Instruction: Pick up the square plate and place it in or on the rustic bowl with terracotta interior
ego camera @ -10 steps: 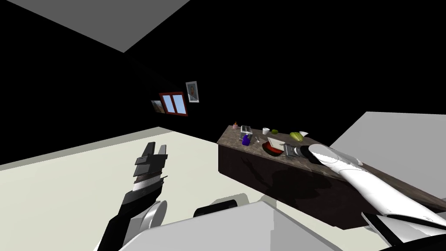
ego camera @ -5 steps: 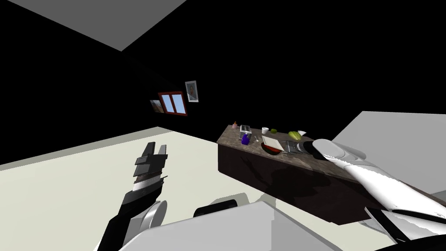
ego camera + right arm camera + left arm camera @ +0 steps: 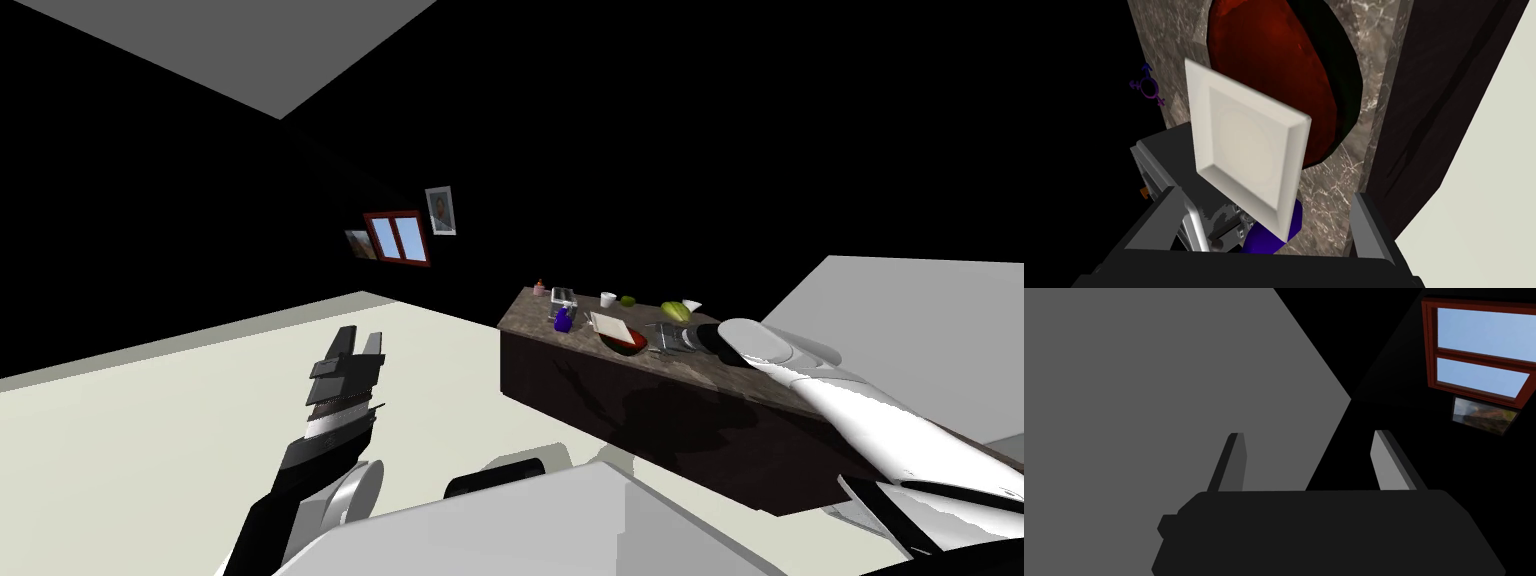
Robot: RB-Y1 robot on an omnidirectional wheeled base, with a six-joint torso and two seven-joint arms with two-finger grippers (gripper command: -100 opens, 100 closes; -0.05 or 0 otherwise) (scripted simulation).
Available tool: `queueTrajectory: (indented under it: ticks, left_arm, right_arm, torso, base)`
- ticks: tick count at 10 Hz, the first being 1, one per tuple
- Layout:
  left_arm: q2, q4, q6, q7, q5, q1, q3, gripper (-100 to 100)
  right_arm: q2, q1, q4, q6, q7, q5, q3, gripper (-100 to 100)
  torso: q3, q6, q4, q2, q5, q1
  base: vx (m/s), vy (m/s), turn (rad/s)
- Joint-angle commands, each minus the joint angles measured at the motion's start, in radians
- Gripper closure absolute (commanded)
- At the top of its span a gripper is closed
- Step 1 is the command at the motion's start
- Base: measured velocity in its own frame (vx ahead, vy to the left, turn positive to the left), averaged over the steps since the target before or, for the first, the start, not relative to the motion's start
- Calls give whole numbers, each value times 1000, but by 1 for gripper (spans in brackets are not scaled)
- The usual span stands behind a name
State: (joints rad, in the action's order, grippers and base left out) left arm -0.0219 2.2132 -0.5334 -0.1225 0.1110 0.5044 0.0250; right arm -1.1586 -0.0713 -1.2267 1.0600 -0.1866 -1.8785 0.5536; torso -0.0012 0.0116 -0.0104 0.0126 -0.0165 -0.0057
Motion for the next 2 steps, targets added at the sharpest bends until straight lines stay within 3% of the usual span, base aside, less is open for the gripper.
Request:
queueTrajectory:
  ticks: [1, 2]
  left_arm:
    - [0, 0, 0, 0, 0, 0, 0, 0]
    - [0, 0, 0, 0, 0, 0, 0, 0]
  right_arm:
    - [0, 0, 0, 0, 0, 0, 0, 0]
    - [0, 0, 0, 0, 0, 0, 0, 0]
  torso:
    - [0, 0, 0, 0, 0, 0]
    - [0, 0, 0, 0, 0, 0]
  base:
    - [0, 0, 0]
    - [0, 0, 0]
